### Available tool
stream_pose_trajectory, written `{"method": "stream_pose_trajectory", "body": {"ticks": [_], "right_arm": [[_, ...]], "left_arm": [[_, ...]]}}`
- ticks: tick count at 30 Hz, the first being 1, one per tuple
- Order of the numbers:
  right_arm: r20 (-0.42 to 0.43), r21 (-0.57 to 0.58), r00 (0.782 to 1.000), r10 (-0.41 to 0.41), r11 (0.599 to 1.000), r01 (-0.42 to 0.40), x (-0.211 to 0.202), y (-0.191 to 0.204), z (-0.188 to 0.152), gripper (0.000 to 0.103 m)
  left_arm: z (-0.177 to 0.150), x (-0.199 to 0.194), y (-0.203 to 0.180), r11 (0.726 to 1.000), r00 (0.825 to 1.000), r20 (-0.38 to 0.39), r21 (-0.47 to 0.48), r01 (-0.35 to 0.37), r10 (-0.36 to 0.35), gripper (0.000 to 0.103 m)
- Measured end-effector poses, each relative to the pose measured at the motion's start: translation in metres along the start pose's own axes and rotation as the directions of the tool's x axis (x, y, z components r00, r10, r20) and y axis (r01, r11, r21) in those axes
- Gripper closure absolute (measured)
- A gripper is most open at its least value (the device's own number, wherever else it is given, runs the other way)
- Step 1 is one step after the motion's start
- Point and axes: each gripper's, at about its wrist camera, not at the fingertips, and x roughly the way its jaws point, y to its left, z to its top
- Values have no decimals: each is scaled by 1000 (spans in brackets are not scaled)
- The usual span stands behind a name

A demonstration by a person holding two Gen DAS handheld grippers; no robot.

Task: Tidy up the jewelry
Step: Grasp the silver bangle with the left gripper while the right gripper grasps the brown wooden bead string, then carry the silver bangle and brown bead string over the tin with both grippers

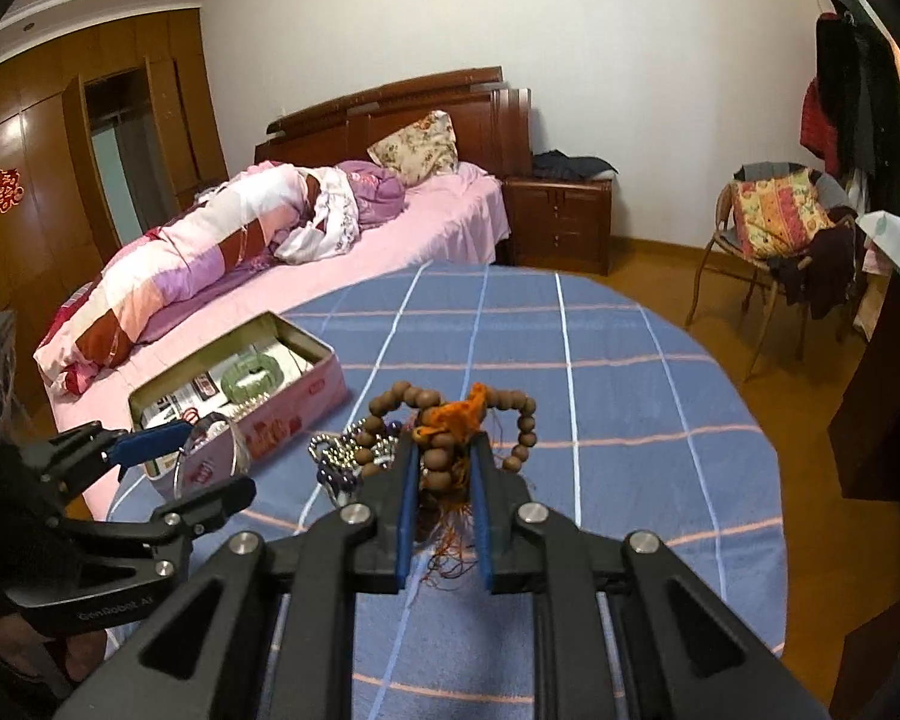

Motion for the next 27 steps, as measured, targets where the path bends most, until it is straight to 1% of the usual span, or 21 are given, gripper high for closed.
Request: {"method": "stream_pose_trajectory", "body": {"ticks": [5,10,16,21,27], "right_arm": [[7,-14,1000,13,1000,-13,2,5,7,85],[32,-36,999,27,999,-26,0,14,18,85],[60,-73,997,55,996,-51,-1,31,32,85],[75,-108,994,83,991,-74,2,47,44,85],[86,-148,989,121,983,-107,8,71,56,85]], "left_arm": [[10,-10,20,999,999,30,-22,-27,28,36],[20,-22,50,995,994,63,-60,-82,86,36],[29,-30,86,983,983,87,-100,-153,162,36],[31,-28,107,973,974,86,-115,-200,210,36],[29,-21,126,965,970,69,-135,-224,234,36]]}}
